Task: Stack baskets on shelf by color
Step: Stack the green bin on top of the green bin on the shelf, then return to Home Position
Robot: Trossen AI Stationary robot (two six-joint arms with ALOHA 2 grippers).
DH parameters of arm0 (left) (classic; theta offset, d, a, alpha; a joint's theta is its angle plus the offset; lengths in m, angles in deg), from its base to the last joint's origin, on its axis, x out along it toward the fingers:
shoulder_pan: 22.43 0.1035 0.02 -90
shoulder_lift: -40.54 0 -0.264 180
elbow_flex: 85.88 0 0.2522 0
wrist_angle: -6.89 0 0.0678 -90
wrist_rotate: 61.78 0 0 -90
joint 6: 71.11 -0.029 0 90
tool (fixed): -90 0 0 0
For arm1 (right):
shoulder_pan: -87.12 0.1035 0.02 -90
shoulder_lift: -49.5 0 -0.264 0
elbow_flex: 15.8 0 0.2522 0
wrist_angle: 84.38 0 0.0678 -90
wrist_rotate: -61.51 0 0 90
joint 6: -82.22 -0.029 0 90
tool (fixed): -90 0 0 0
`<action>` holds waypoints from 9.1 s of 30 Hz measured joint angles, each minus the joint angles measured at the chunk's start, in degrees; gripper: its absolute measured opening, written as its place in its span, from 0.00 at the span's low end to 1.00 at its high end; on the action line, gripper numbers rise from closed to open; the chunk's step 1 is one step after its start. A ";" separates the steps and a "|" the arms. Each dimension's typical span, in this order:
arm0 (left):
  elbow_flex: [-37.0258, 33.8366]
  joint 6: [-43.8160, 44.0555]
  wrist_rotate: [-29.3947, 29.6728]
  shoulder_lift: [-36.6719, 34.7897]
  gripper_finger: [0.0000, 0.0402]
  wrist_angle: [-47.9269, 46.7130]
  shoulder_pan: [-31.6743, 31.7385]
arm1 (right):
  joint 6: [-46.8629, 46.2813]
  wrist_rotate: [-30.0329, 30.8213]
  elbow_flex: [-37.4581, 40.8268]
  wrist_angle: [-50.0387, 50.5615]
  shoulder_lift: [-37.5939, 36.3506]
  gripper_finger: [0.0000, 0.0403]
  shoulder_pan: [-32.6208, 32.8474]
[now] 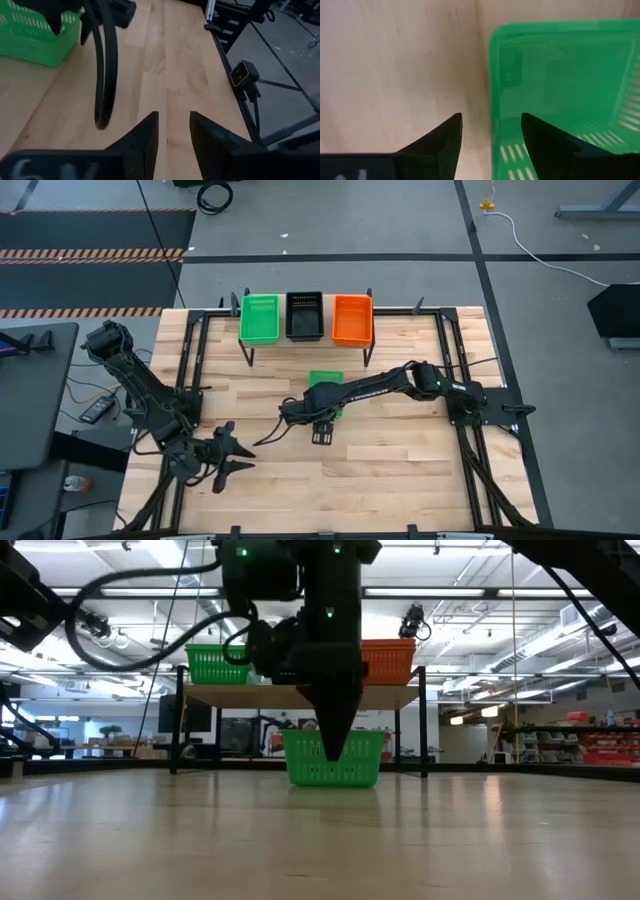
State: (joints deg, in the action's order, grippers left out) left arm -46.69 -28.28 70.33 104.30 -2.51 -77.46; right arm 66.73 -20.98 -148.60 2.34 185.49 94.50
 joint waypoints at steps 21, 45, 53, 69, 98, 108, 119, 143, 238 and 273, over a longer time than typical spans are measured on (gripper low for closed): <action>0.00 -0.04 4.25 0.00 0.29 -0.23 0.02 | 6.00 0.85 -10.25 2.01 -0.20 0.02 1.47; 0.00 -0.61 10.82 0.00 0.29 -0.74 2.60 | 33.40 -1.16 -12.97 -32.65 -11.46 0.01 -9.00; 0.00 1.43 12.30 0.00 0.29 0.19 2.58 | 35.17 -8.38 -12.97 -38.67 -11.43 0.01 -15.38; 0.00 5.57 20.34 0.00 0.29 1.75 3.05 | 30.06 -9.12 -9.31 -42.93 -11.28 0.02 -19.99; 0.00 7.10 23.48 0.00 0.29 1.84 -0.55 | 29.34 -9.10 -1.03 -53.11 -11.31 0.04 -21.49; 0.00 7.12 22.57 0.00 0.29 1.84 -0.55 | 29.59 -9.12 -1.03 -53.24 -11.31 0.11 -21.38; 0.00 7.13 22.12 0.00 0.29 1.82 -0.55 | 29.59 -9.14 -1.03 -53.21 -11.31 0.19 -21.20; 0.00 7.50 20.98 0.00 0.29 1.84 -0.55 | 28.64 -8.09 0.20 -52.29 -11.42 0.26 -17.73; 0.00 -32.82 -17.95 -20.99 0.29 -0.25 32.64 | 11.80 9.01 5.07 -24.52 -29.61 0.33 -1.68; -21.59 -34.10 -23.78 -63.50 0.29 -8.38 37.18 | 1.64 5.66 94.15 -97.97 -79.81 0.31 3.16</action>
State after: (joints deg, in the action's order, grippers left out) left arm -68.28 -62.38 46.55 40.81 -10.89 -40.28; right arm 68.38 -15.32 -54.46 -95.63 105.68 97.66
